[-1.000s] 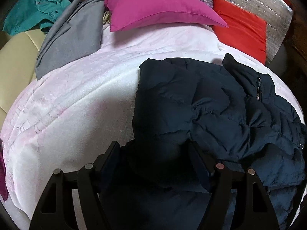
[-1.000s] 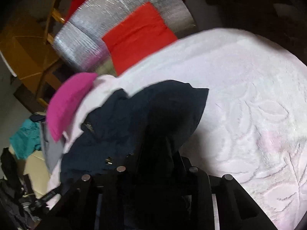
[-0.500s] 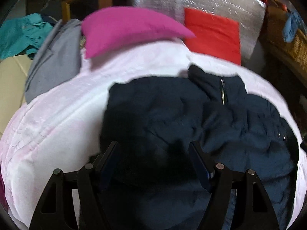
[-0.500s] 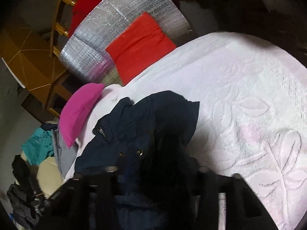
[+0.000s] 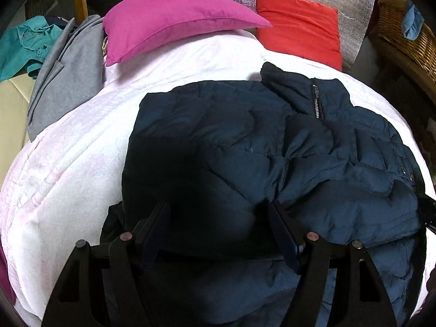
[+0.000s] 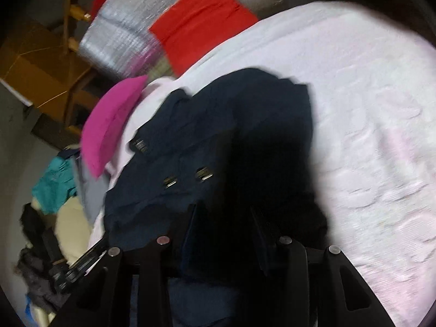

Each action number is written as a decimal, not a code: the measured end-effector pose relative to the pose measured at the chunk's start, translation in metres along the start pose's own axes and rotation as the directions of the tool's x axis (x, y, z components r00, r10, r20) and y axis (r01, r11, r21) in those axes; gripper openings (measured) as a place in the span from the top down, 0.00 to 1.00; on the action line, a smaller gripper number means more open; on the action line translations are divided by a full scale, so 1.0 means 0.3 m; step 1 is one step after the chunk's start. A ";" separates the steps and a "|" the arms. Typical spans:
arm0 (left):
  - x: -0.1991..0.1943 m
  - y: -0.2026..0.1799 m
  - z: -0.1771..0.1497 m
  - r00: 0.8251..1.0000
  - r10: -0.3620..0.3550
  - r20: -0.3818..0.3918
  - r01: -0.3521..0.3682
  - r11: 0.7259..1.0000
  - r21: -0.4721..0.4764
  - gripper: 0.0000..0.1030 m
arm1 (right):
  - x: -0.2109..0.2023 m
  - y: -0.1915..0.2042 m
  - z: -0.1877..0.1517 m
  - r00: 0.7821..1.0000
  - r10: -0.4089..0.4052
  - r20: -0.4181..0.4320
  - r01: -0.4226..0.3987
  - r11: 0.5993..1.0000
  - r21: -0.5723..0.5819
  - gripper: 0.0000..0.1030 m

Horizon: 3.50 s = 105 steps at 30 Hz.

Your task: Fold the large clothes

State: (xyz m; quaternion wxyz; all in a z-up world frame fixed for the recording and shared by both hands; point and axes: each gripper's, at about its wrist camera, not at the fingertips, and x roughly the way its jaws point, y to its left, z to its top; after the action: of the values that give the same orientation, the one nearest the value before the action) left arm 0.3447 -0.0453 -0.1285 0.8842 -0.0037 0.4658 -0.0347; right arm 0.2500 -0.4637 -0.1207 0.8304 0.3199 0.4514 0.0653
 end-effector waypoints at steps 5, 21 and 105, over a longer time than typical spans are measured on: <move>-0.005 0.009 0.001 1.000 -0.005 0.001 0.005 1.000 -0.005 0.28 | 0.043 0.105 -0.030 0.996 -0.085 0.019 0.087 0.985 -0.149 0.87; 0.016 -0.001 -0.019 0.999 0.039 -0.027 -0.038 0.998 0.042 0.25 | -0.013 0.077 0.007 0.970 -0.195 0.146 0.213 0.970 -0.119 0.91; -0.040 0.190 0.040 0.993 0.107 0.047 -0.103 0.991 -0.091 0.19 | -0.146 0.069 -0.021 0.961 -0.183 0.209 0.195 0.980 -0.038 0.78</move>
State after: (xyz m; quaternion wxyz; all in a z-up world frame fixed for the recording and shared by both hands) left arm 0.3511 0.0120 -0.1140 0.8956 -0.0191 0.4432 0.0327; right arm 0.2232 -0.4618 -0.0798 0.8839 0.2561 0.3899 -0.0344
